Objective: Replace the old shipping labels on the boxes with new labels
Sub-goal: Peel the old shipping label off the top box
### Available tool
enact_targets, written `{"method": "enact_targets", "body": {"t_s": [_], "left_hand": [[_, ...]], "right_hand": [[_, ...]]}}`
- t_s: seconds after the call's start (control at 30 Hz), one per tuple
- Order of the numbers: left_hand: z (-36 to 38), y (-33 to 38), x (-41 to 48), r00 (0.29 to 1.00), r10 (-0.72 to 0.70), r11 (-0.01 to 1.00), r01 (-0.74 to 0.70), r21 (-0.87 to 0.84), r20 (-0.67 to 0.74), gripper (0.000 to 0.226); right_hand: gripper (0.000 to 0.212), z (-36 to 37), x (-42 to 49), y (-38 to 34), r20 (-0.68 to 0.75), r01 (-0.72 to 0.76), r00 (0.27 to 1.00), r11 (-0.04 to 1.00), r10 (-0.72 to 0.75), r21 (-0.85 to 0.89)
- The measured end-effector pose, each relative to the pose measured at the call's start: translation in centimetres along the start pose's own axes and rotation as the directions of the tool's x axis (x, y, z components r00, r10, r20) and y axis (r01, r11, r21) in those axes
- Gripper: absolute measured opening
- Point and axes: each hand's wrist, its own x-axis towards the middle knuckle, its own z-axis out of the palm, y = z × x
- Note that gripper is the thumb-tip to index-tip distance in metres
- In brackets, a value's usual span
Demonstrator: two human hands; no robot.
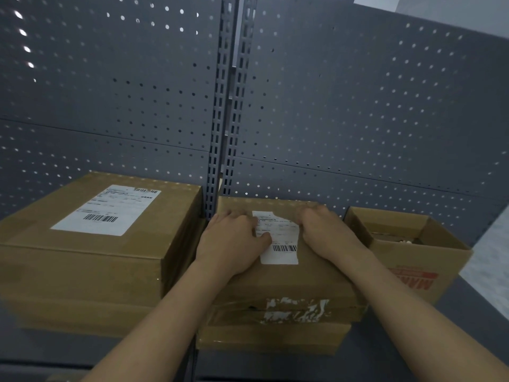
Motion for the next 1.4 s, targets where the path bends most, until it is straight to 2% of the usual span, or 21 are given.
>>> {"method": "enact_targets", "body": {"t_s": [0.17,0.3,0.57,0.7,0.8,0.9,1.0,1.13,1.2,1.3,1.4], "left_hand": [[-0.1,0.2,-0.1,1.000,-0.003,1.000,0.003,0.002,-0.009,0.052],[-0.1,0.2,-0.2,1.000,-0.003,1.000,0.003,0.002,-0.005,0.052],[-0.2,0.1,-0.2,1.000,-0.013,1.000,0.013,-0.015,0.004,0.053],[-0.1,0.1,-0.1,1.000,-0.003,1.000,0.003,-0.013,-0.001,0.053],[-0.2,0.1,-0.2,1.000,0.002,1.000,-0.002,-0.022,-0.004,0.052],[-0.2,0.1,-0.2,1.000,-0.001,1.000,0.001,-0.024,-0.004,0.053],[-0.2,0.2,-0.2,1.000,-0.001,1.000,0.001,-0.021,-0.005,0.053],[-0.2,0.2,-0.2,1.000,-0.002,1.000,0.002,-0.016,-0.006,0.052],[-0.1,0.2,-0.3,1.000,-0.006,1.000,0.006,-0.018,-0.003,0.052],[-0.1,0.2,-0.2,1.000,-0.010,1.000,0.010,-0.021,-0.005,0.052],[-0.1,0.1,-0.2,1.000,-0.017,0.999,0.016,-0.029,-0.003,0.052]], "right_hand": [[0.027,0.6,0.1,-0.1,-0.052,0.074,0.996,0.993,-0.079,-0.088],[0.028,0.7,0.4,-0.1,-0.012,0.086,0.996,0.991,-0.087,-0.107],[0.020,-0.2,-0.1,0.5,0.033,0.090,0.995,0.986,-0.096,0.137],[0.024,0.2,-0.4,1.4,-0.042,-0.040,0.998,0.962,0.054,0.271],[0.025,0.0,-0.3,1.4,-0.007,-0.051,0.998,0.952,0.056,0.301],[0.014,-0.6,-0.2,1.3,0.089,-0.046,0.996,0.961,0.023,0.271],[0.011,-0.8,-0.1,1.3,0.105,-0.028,0.994,0.970,0.003,0.240],[0.016,-0.7,-0.1,1.0,0.056,0.013,0.998,0.981,-0.025,0.195],[0.018,-0.7,-0.1,0.6,0.057,0.069,0.996,0.994,-0.075,0.088],[0.020,-0.6,-0.1,-0.2,0.082,0.098,0.992,0.993,-0.093,-0.062],[0.031,-1.1,0.1,-0.3,0.149,0.093,0.985,0.993,-0.082,-0.070]]}}
